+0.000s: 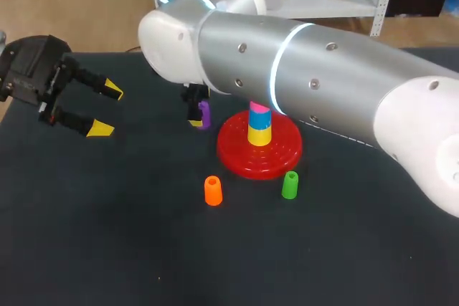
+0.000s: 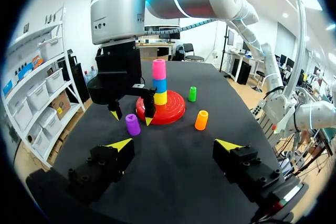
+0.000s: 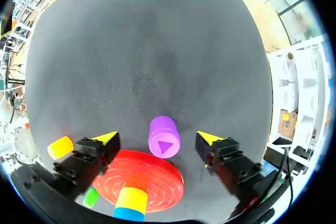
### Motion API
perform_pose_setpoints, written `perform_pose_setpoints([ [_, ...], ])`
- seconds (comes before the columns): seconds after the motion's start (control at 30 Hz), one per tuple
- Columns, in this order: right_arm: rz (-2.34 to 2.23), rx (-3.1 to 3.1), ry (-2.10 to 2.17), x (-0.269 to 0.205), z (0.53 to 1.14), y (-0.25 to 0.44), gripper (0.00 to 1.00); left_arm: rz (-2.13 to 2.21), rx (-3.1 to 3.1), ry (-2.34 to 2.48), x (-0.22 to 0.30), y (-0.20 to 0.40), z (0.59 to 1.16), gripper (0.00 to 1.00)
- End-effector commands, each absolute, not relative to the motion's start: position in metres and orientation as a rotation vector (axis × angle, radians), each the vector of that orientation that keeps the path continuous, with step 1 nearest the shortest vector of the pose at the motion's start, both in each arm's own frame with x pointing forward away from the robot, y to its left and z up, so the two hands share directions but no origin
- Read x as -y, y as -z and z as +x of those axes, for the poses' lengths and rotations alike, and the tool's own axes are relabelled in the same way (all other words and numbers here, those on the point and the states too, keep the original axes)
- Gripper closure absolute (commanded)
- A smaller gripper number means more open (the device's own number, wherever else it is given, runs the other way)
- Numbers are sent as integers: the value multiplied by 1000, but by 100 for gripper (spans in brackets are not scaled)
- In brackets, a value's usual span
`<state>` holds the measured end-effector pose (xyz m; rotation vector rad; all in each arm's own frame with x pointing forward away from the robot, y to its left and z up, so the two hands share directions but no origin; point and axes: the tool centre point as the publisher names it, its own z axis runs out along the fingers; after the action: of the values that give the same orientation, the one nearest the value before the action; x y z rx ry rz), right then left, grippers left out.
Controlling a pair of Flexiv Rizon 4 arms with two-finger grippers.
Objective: Pick up and stack the cylinders on the red base in this order: pink,purple,orange,green
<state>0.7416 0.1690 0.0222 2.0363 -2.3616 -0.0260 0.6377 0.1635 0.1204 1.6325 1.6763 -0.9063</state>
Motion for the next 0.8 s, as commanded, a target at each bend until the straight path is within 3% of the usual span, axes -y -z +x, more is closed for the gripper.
perform_pose_setpoints([
  [0.03,2040,2363,28,-168,739,-21,70,1632,-1673,906,-164,-120,638,0],
  [0.17,2038,2360,32,-168,738,-20,85,1632,-1673,906,-164,-120,638,0],
  [0.4,2028,2364,33,-167,737,-19,87,1632,-1673,906,-164,-120,638,0],
  [0.63,2027,2363,35,-167,737,-19,100,1632,-1673,906,-164,-120,638,0],
  [0.8,2028,2374,38,-167,737,-23,100,1632,-1673,906,-164,-120,638,0],
])
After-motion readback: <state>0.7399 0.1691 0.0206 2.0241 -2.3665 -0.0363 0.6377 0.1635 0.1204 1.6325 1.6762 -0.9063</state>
